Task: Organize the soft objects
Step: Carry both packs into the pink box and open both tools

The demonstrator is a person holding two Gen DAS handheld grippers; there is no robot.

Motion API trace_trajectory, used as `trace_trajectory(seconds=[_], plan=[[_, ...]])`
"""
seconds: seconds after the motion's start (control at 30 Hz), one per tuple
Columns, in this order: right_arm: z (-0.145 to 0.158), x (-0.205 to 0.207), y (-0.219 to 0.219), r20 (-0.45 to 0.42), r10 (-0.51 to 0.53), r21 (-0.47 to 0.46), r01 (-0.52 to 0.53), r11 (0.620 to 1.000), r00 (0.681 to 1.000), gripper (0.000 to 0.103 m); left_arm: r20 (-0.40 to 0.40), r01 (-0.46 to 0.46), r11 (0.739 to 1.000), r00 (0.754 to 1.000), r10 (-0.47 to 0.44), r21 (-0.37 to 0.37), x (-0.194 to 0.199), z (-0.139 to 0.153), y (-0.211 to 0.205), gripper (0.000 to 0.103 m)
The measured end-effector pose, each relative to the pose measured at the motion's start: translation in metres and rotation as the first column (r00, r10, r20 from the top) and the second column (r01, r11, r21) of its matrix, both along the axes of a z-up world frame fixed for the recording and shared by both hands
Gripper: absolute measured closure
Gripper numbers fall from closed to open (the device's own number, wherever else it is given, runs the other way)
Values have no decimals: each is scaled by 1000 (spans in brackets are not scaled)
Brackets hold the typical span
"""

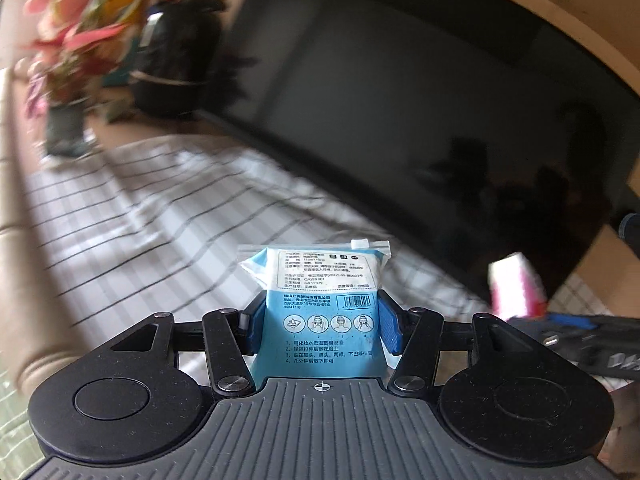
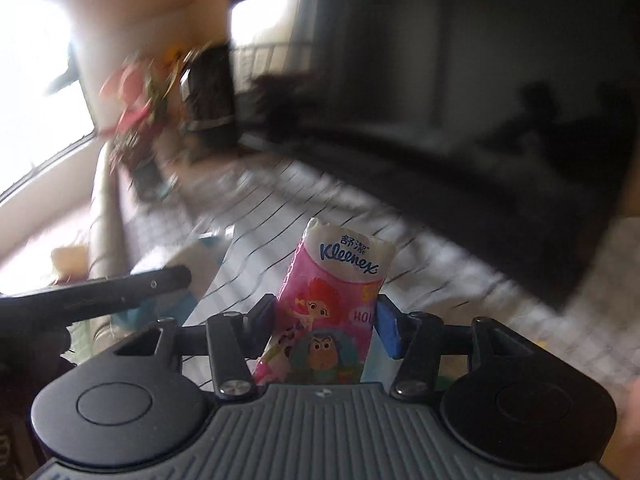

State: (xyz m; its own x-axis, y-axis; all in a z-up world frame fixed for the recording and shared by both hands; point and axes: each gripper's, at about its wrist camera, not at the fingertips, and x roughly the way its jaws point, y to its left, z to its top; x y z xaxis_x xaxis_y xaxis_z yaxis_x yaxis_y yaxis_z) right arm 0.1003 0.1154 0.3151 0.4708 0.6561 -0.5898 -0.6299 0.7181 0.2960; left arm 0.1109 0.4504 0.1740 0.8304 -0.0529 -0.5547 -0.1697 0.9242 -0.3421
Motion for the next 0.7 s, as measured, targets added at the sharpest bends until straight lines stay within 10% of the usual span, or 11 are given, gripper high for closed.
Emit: trace_trajectory(seconds=[0.37, 0.7], plan=[[24, -1, -177, 107, -254, 12, 254, 967, 961, 50, 33, 237, 971, 971, -236, -21, 42, 47, -128, 44], [-13, 12, -316, 108, -442, -36, 448, 893, 890, 50, 24, 492, 869, 870, -492, -52, 60, 52, -276, 44]])
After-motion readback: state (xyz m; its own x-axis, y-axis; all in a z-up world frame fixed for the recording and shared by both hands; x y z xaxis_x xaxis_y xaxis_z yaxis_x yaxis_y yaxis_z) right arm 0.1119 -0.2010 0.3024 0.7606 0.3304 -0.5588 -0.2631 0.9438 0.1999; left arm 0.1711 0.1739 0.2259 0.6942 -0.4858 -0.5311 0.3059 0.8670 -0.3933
